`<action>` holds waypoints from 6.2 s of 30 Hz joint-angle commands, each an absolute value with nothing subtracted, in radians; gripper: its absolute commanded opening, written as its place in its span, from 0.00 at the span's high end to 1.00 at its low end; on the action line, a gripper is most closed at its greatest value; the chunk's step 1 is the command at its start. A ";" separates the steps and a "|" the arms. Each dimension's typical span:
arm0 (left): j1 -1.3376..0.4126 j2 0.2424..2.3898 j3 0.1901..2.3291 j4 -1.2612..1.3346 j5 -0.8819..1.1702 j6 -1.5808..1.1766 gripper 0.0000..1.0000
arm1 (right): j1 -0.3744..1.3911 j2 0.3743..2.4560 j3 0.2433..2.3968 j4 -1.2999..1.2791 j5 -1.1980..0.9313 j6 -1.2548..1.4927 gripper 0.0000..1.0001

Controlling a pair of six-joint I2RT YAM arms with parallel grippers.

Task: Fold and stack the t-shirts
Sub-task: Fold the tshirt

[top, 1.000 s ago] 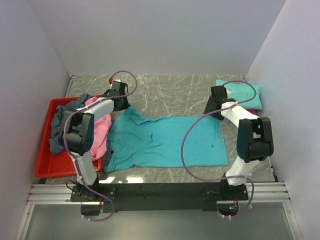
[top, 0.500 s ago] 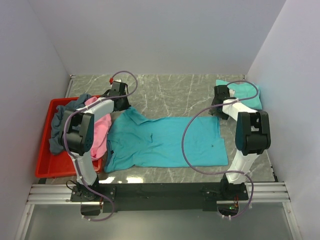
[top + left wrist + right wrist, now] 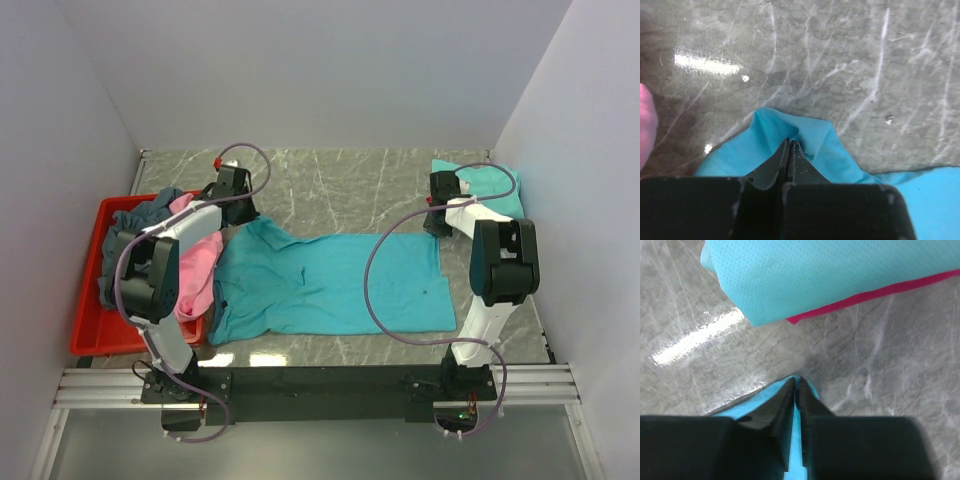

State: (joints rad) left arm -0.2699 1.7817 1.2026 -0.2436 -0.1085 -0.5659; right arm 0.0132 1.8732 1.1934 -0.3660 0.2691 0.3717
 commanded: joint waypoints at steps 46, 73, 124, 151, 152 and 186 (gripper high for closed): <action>-0.275 0.655 0.664 -0.532 0.086 -0.847 1.00 | 0.112 1.387 0.956 -0.575 0.485 0.356 1.00; -0.275 0.452 0.739 -0.804 0.115 -0.859 0.25 | 0.325 1.149 0.873 -0.592 0.896 0.469 0.35; -0.477 1.401 0.687 -0.069 -0.049 -0.824 0.07 | 1.192 1.785 1.029 -0.084 0.232 0.624 0.47; -0.477 1.391 0.681 -0.095 -0.072 -0.802 0.06 | 1.192 1.743 1.040 -0.178 0.267 0.600 0.96; -0.477 1.394 0.683 -0.095 -0.072 -0.801 0.06 | 1.192 1.733 1.039 -0.207 0.267 0.597 0.96; -0.474 1.459 0.765 -0.118 -0.104 -0.732 0.05 | 1.244 1.565 1.075 -0.359 0.215 0.552 0.63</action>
